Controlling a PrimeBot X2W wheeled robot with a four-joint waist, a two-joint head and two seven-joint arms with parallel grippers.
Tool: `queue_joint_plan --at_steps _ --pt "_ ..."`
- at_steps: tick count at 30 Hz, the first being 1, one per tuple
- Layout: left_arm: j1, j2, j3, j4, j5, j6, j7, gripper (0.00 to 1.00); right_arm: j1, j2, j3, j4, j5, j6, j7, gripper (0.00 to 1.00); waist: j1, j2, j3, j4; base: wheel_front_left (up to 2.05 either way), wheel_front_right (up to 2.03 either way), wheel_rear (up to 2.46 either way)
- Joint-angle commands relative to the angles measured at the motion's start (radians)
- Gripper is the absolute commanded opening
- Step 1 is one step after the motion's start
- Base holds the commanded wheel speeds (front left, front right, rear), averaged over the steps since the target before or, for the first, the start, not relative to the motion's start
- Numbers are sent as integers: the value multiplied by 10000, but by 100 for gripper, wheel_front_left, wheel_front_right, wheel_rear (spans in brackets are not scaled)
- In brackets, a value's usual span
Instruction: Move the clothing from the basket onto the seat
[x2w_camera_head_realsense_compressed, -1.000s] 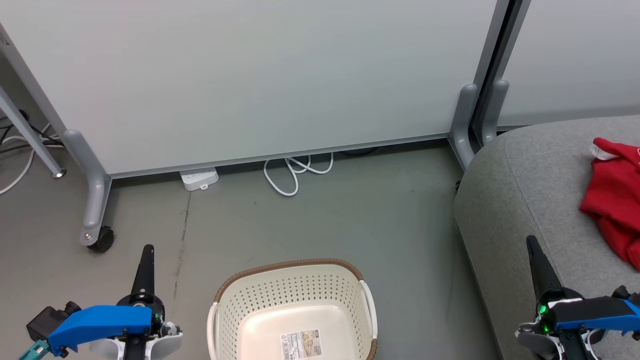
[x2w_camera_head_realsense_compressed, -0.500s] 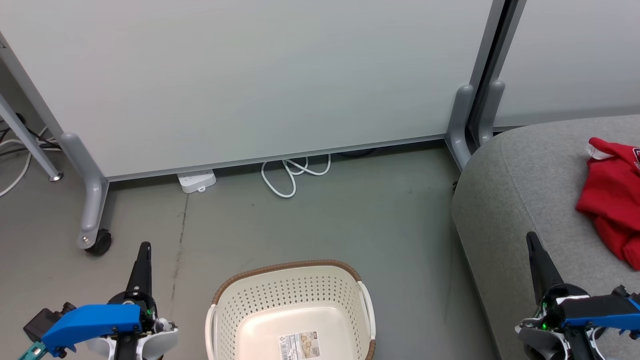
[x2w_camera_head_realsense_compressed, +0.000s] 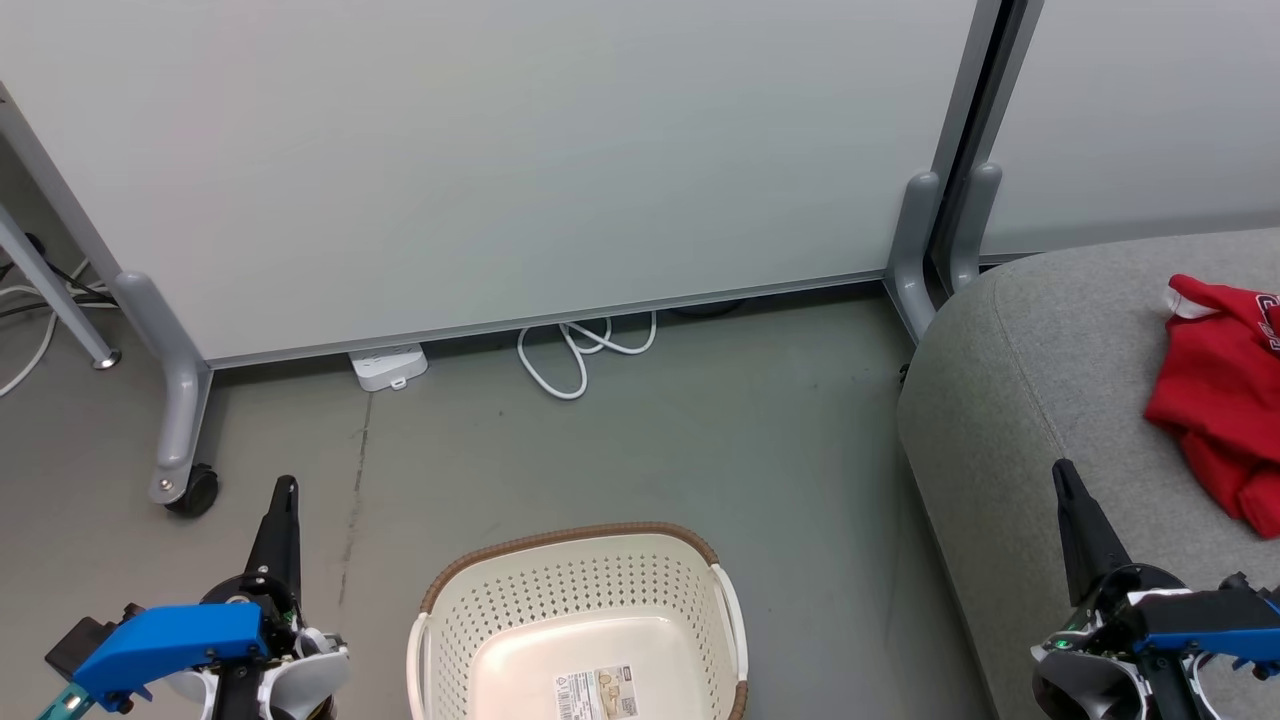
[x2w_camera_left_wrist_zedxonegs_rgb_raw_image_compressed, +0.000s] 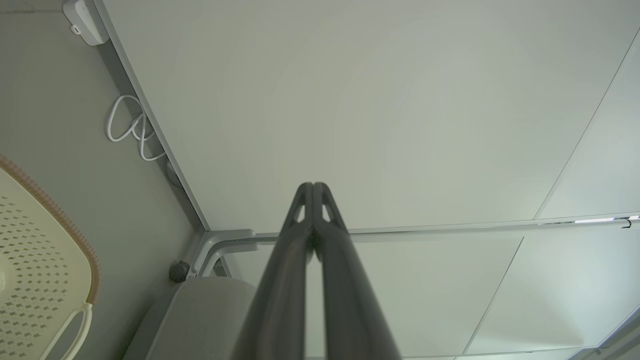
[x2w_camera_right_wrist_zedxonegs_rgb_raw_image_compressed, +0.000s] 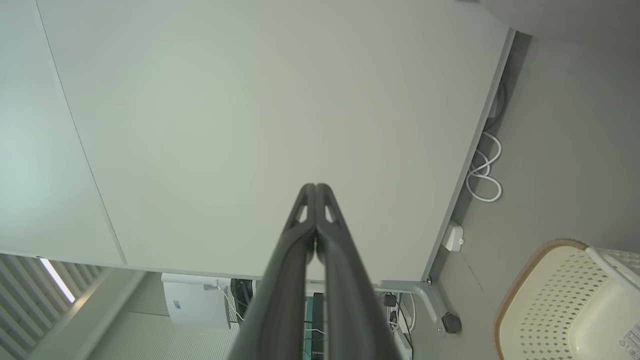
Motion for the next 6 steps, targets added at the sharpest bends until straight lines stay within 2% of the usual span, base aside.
queue_joint_plan --at_steps 1,6 --pt "-143 28 82 -71 -188 -109 65 0 -133 -54 -29 -35 242 4 85 0 -1 0 -5 -9 0 0 0" --pt "-153 19 134 -85 -514 -103 156 0 -147 -56 -42 -45 574 4 174 0 -1 0 -21 -36 0 0 0"
